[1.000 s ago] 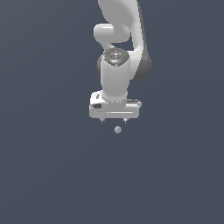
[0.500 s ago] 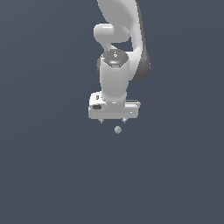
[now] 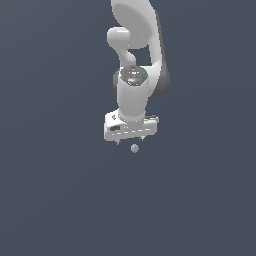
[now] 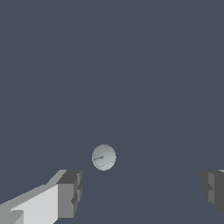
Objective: Pick up the object and move it to a goal position.
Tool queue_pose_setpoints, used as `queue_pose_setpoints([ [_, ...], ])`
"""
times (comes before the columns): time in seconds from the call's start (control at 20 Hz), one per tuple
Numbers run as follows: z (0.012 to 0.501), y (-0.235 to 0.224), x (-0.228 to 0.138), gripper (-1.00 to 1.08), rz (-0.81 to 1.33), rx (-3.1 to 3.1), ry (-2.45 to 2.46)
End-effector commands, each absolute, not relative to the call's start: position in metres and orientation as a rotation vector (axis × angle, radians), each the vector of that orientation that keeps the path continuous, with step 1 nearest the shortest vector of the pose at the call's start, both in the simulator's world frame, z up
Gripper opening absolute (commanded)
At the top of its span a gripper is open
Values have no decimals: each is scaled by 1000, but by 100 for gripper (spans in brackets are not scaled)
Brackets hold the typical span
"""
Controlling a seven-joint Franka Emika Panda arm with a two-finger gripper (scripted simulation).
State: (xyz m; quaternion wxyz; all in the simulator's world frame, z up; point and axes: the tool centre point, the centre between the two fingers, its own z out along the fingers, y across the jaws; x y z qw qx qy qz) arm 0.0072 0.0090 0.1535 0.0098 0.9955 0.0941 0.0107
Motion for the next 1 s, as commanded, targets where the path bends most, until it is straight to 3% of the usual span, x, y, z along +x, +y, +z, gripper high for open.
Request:
queue_pose_setpoints([
  [0.0,144,11,4,100,28,3096,395],
  [0.95,79,31,-24,100,1,2923,1138],
])
